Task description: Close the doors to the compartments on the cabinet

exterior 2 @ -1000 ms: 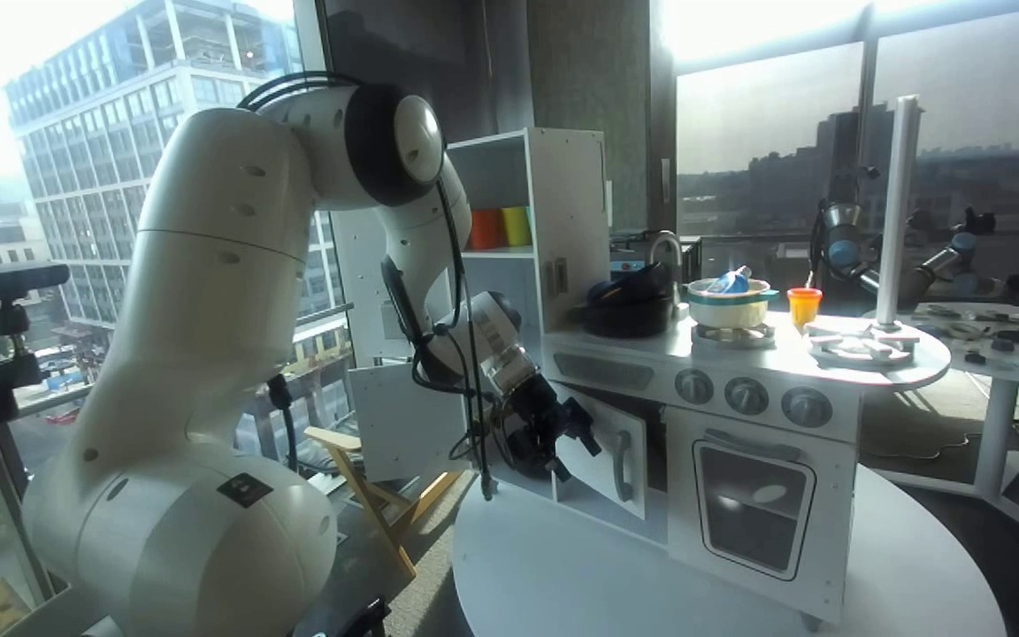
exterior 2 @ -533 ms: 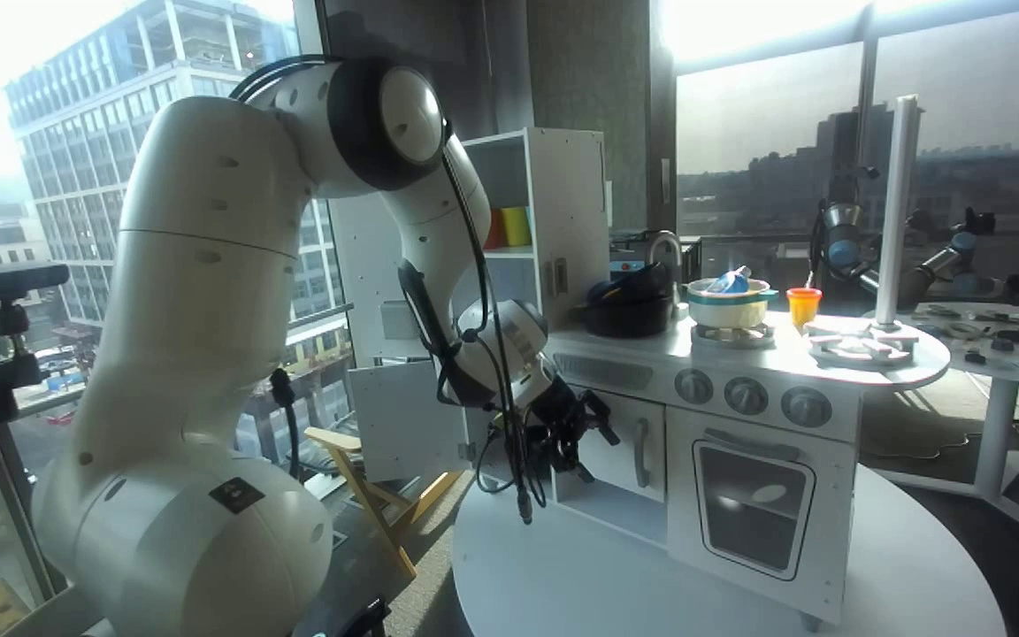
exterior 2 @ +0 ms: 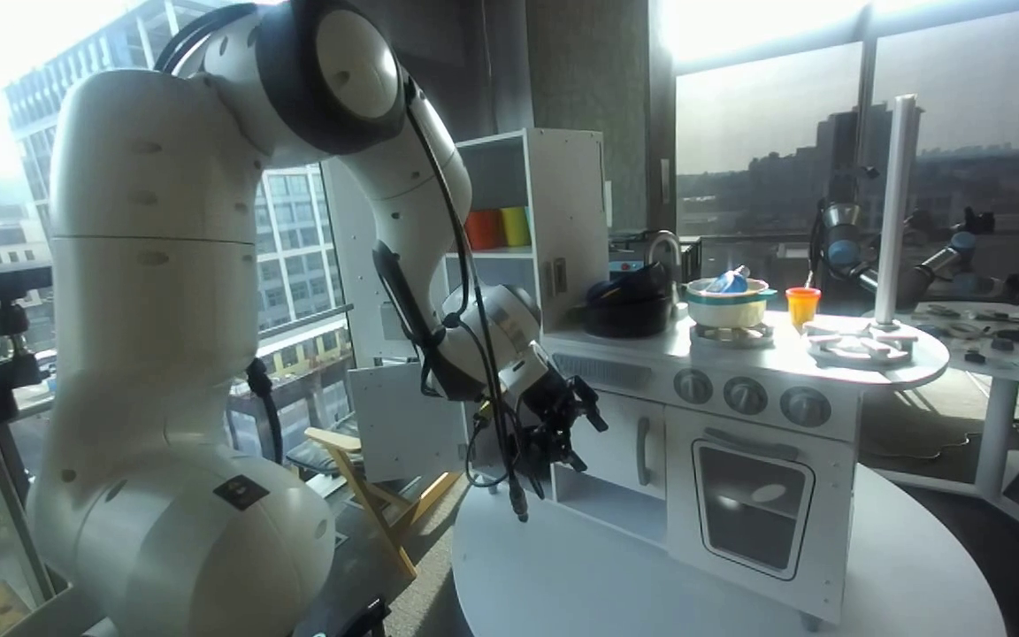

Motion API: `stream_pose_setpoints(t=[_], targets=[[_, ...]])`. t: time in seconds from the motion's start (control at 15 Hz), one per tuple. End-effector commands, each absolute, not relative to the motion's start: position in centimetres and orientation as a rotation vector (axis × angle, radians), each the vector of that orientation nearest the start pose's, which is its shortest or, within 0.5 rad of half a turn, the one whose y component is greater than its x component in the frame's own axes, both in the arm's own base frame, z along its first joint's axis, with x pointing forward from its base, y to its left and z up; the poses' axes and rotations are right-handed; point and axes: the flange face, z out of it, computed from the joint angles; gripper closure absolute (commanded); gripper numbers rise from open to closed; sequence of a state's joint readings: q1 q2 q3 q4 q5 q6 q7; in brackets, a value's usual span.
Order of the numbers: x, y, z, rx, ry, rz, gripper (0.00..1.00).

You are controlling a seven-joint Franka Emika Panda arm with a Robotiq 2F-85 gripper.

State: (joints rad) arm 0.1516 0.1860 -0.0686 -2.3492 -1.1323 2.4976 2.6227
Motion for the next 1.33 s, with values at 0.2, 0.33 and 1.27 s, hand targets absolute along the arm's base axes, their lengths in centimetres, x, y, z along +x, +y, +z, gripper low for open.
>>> stream_pose_setpoints(t=[0.2,0.33,1.27], targets=[[43.7,13.1,29.5,-2.692,1.912,-1.155,0.00],[42.0,16.0,31.2,-2.771,1.718,-1.194,0.00],[35.3,27.5,36.6,-2.832,0.863,-1.197,0.00]])
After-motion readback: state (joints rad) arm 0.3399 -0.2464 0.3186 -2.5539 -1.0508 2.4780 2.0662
